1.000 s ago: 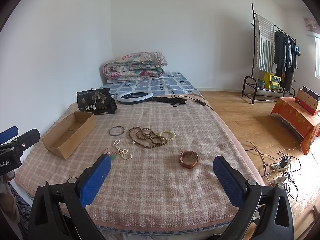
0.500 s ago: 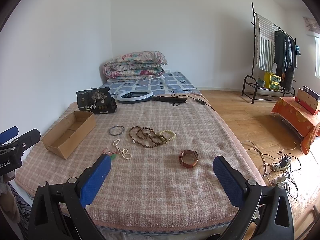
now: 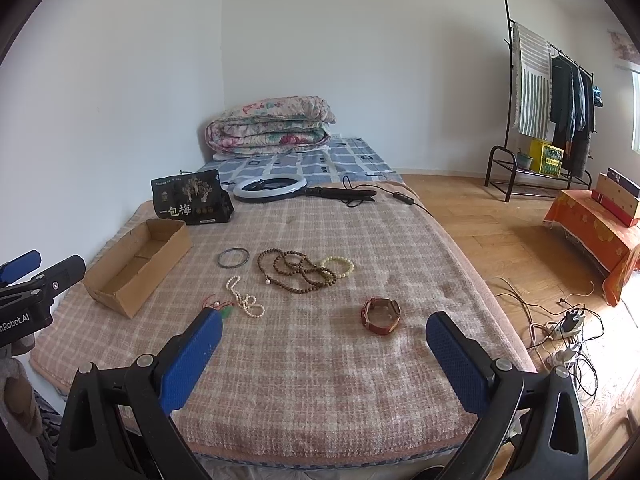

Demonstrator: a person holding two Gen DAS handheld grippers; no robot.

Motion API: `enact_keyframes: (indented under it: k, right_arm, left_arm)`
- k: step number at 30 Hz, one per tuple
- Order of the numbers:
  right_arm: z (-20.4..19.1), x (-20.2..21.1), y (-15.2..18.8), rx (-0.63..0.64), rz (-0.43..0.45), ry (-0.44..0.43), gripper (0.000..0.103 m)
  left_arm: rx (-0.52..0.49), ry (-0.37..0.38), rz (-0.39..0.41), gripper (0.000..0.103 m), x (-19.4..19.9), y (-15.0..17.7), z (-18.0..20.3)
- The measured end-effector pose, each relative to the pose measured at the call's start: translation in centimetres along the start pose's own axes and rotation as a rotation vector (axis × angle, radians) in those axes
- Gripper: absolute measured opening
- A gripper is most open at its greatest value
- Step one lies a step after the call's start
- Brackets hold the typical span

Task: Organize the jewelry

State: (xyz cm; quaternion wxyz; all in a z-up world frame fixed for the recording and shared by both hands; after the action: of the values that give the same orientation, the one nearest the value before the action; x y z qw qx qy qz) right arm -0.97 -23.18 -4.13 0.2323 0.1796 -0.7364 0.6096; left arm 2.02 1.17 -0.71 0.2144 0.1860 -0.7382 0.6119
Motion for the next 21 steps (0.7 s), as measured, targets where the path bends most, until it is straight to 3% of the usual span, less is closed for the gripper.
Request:
enact_keyframes:
  k: [12, 21]
  right_arm:
    - [-1.8, -2.7, -4.7, 0.162, -0.005, -0.007, 0.103]
    - [-0.8, -8.9, -10.5, 0.109, -0.059, -0.081, 0.103]
  left_arm:
    - [-0.072, -0.022, -0.056, 0.103, -5.1, -2.6, -3.2]
    - [-0.069, 0.075, -0.129, 0.103, -10.5, -4.4, -4.9]
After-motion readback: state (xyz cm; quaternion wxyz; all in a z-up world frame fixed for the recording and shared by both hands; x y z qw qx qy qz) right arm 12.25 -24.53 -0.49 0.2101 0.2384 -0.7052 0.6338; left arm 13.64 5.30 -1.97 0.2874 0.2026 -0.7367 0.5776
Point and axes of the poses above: each gripper's, at about its wrist camera, not at the fingertips, and x roughly against the way its jaws point, z to its right, y to its underside, the point moved 1 cm from there along -x, roughly the way its jaws point, and after that the axes turned 8 degrees about -x, right-handed, at the moved point
